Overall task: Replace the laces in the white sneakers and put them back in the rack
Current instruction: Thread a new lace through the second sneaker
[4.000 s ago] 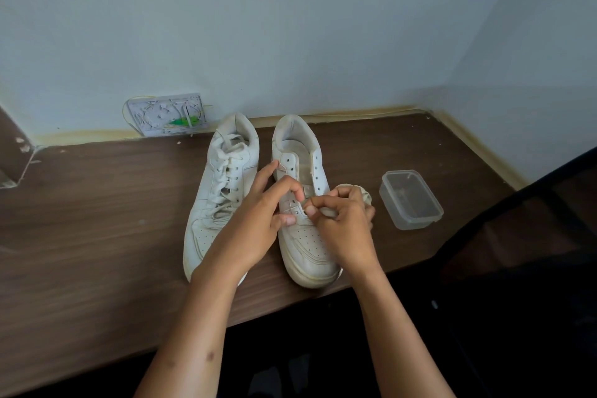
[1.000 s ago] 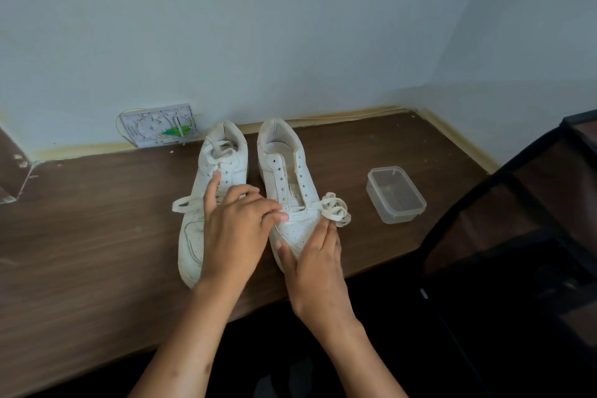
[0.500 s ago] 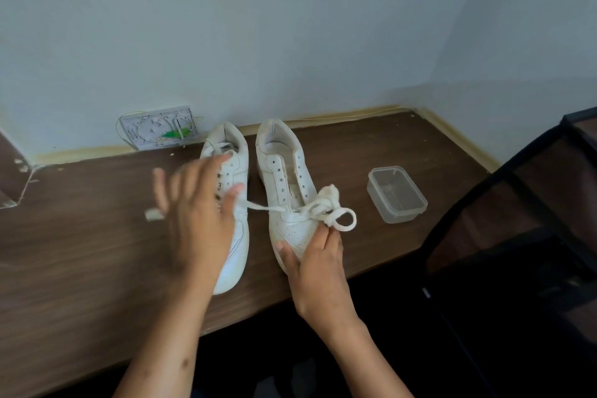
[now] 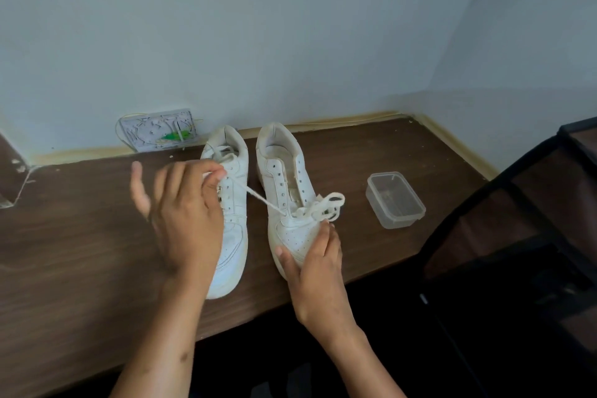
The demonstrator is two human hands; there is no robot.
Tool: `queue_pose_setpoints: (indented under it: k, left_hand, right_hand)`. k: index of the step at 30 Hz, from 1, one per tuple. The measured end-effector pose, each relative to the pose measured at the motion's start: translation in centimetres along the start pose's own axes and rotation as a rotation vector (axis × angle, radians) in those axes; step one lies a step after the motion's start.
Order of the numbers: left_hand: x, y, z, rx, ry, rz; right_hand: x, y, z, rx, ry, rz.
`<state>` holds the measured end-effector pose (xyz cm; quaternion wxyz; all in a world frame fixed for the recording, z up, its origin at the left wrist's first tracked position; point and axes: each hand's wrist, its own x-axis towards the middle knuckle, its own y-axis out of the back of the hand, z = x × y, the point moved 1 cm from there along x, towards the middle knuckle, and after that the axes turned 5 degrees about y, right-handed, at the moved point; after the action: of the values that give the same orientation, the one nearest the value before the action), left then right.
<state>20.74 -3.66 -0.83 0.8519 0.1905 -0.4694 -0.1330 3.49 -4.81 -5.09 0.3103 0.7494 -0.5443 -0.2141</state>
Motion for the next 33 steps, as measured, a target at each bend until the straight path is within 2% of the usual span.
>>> queue_pose_setpoints:
  k: [2, 6, 8, 12, 16, 18, 21, 24, 26, 31, 33]
  left_hand:
    - [-0.2, -0.3, -0.4, -0.009, -0.041, -0.081]
    - [-1.6, -1.7, 0.9, -0.074, -0.275, -0.354]
    - [-2.4, -2.5, 1.6, -0.085, -0.301, -0.429]
    - [-2.6, -3.2, 1.6, -0.158, -0.246, -0.399]
    - [-1.4, -2.0, 0.7, -0.224, -0.08, -0.15]
    - [-0.8, -1.5, 0.2, -0.234, -0.022, -0.09]
    - [-0.9, -1.8, -0.2, -0.204, -0.032, -0.231]
    - [-1.4, -2.3, -0.1, -0.172, -0.156, -0.406]
    - [-1.7, -2.6, 0.1, -0.158, -0.219, -0.471]
    - [-2.4, -3.1, 0.6, -0.178, -0.224, -0.475]
    - [-2.4, -3.2, 0.5, -0.18, -0.207, -0.468]
  right_hand:
    - [0.1, -0.1, 0.1, 0.005, -0.004, 0.001]
    - [0.2, -0.2, 0.0, 0.002, 0.012, 0.007]
    - [0.3, -0.1, 0.0, -0.005, 0.011, 0.005]
    - [0.3, 0.0, -0.1, -0.009, 0.015, 0.008]
    - [0.3, 0.1, 0.1, 0.021, -0.014, -0.002]
    - [0.3, 0.2, 0.1, 0.035, -0.009, 0.007]
    - [0.7, 0.6, 0.5, 0.143, -0.04, 0.036]
    - [1.6, 1.8, 1.0, 0.392, -0.111, 0.176]
    - [2.4, 2.7, 1.3, 0.41, -0.101, 0.23]
    - [5.0, 3.4, 2.2, 0.331, -0.056, 0.112]
    - [5.8, 4.2, 2.6, 0.362, -0.091, 0.186]
